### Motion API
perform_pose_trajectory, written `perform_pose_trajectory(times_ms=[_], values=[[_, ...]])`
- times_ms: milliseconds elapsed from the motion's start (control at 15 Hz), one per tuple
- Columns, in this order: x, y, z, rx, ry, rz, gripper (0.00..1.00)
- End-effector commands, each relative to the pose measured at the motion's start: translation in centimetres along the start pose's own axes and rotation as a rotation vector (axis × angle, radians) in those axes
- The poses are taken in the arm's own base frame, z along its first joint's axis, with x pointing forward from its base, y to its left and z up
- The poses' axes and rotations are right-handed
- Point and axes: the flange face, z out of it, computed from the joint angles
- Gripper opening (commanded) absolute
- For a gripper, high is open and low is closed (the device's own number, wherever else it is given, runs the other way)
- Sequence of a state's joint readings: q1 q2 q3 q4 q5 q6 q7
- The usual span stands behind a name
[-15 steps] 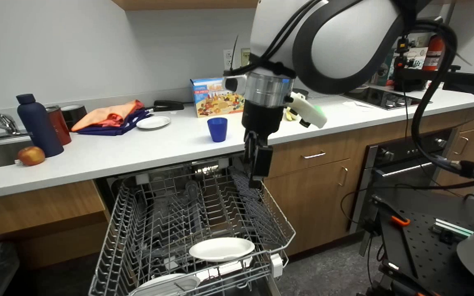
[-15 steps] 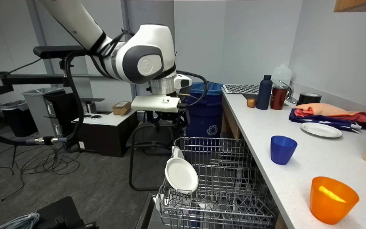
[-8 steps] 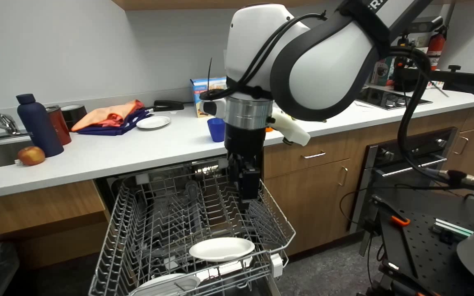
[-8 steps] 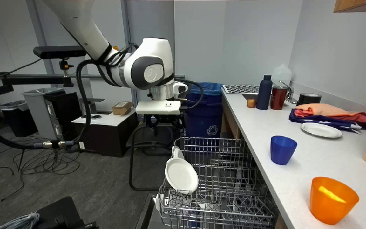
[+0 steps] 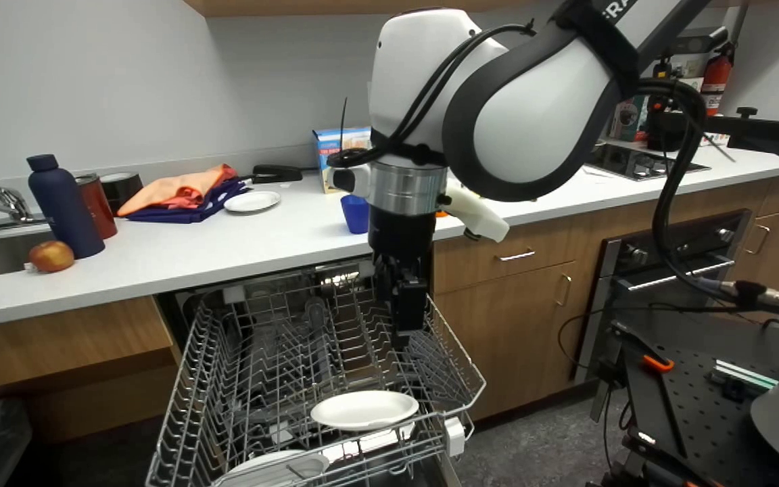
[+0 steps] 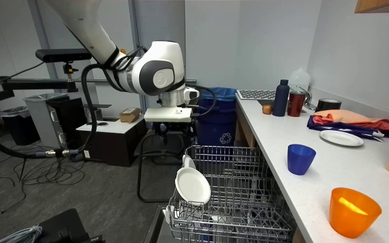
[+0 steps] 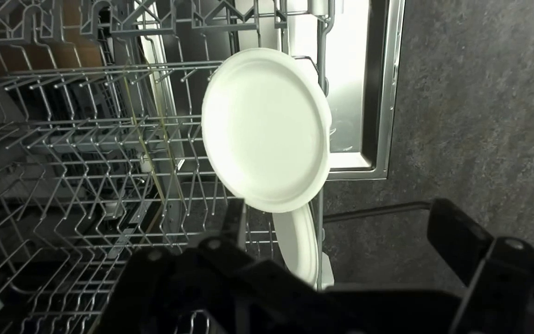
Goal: Close the top drawer of the dishwasher
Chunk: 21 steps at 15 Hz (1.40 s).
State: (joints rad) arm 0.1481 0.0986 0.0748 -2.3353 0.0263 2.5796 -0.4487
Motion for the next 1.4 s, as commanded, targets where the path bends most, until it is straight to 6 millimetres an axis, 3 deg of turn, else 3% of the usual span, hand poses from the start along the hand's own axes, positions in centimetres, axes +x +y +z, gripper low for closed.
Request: perform_pose_trajectory(times_ms=[0,667,1000,1333], values=[[1.6,0.4,1.9,0.017,-0.05,-0.008,1.0],[7.3,0.0,8.8,0.039,-0.053,-0.1,1.0],[7.3,-1.5,11.9,0.036,-0.079,-0.133,1.0],[6.7,-1.7,13.9,-0.043,-0.053,-0.087,1.0]])
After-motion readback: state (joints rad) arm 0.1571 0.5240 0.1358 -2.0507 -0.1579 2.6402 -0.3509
